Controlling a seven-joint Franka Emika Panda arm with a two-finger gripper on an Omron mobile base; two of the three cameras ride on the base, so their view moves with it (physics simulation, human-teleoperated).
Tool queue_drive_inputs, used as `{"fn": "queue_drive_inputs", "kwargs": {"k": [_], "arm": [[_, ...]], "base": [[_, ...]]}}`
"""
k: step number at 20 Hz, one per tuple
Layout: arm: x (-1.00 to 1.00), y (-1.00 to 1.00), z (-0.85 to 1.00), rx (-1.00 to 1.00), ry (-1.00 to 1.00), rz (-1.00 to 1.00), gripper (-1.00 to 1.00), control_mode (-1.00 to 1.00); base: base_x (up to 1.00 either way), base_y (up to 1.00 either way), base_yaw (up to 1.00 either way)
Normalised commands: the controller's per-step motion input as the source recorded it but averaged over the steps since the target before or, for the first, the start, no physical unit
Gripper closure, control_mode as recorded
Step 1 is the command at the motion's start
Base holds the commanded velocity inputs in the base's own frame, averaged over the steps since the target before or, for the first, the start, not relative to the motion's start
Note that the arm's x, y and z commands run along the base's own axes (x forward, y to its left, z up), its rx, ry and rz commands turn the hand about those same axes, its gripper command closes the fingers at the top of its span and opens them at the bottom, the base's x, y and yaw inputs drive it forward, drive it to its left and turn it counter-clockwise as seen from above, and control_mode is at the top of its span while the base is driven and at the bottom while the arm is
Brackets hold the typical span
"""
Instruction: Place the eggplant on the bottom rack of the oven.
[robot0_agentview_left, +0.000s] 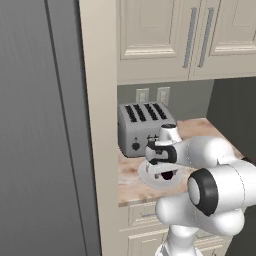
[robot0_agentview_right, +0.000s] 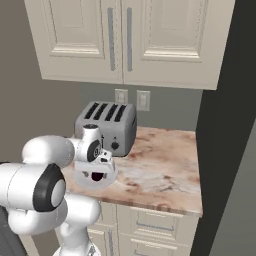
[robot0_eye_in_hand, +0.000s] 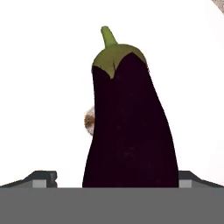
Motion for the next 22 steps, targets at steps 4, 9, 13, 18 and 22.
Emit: {"fn": "queue_drive_inputs", "kwargs": {"k": [4, 9, 13, 18, 22], "arm": [[0.0, 0.0, -0.19, 0.01, 0.0, 0.0, 1.0, -1.0], [0.0, 0.0, -0.05, 0.0, 0.0, 0.0, 1.0, -1.0], [-0.11, -0.02, 0.35, 0.01, -0.02, 0.0, 1.0, -1.0], [-0.34, 0.05, 0.88, 0.01, -0.03, -0.02, 1.0, -1.0], [-0.69, 0.2, 1.0, 0.04, -0.08, -0.02, 1.0, -1.0]], "base": [[0.0, 0.0, 0.0], [0.0, 0.0, 0.0], [0.0, 0.0, 0.0], [0.0, 0.0, 0.0], [0.0, 0.0, 0.0]]}}
